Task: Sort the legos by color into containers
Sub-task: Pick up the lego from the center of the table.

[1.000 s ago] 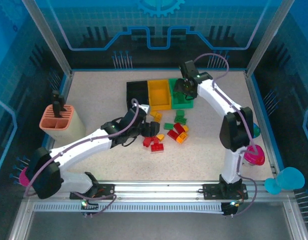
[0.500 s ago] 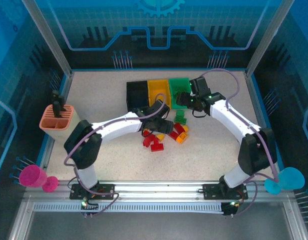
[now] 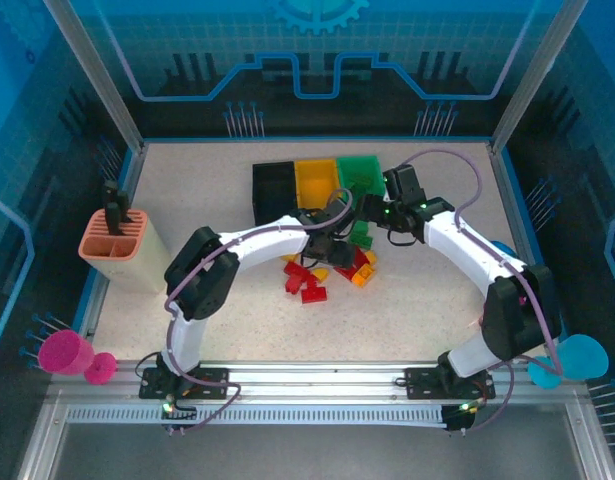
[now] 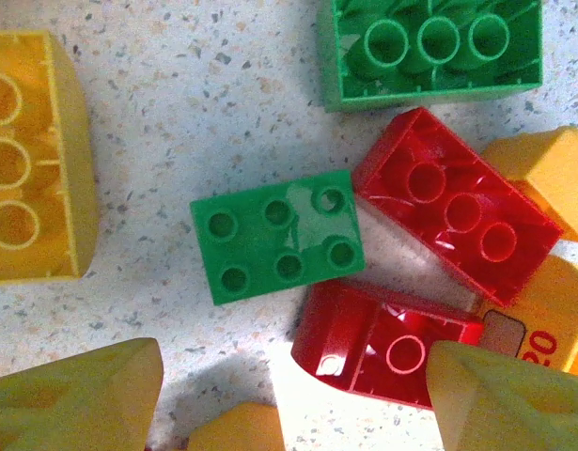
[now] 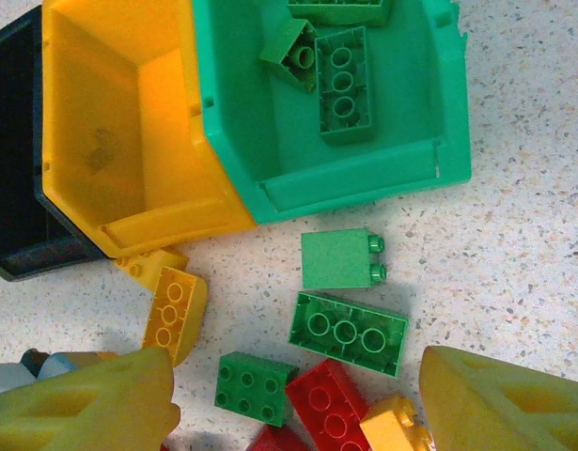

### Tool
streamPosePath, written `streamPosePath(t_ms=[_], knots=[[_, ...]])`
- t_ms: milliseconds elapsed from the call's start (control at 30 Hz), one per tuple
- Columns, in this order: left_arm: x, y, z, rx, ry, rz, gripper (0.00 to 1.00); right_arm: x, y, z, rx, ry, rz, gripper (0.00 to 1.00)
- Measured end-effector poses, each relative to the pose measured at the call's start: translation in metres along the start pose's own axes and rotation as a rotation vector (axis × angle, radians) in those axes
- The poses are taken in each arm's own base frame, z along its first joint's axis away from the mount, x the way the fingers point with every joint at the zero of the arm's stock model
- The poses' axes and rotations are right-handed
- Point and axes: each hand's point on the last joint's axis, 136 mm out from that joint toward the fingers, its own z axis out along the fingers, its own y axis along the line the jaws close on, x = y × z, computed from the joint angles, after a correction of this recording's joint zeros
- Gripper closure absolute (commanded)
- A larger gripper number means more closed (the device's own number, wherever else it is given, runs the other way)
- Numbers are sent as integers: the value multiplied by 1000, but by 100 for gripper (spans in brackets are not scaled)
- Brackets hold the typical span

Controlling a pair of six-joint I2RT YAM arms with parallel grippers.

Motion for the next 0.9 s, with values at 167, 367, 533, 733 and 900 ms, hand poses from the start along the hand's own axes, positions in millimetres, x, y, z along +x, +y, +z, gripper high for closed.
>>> streamPosePath(t_ms=[167,367,533,733,900], knots=[[-6,-2,9,-9,3,6,26,1,-4,-2,-3,-8,5,29],[-7,-2,22,-27,20,11,29,1,-6,-4,-5,-18,10,29],[-6,0,24,-34,26,14,30,4,-11,-3,1,-15,14,29],[-8,2,25,-37,27,9,31,7,-12,-2,1,-10,18,29],[-8,9,31,-47,35,-3,34,6,-11,-4,-6,-17,22,29]])
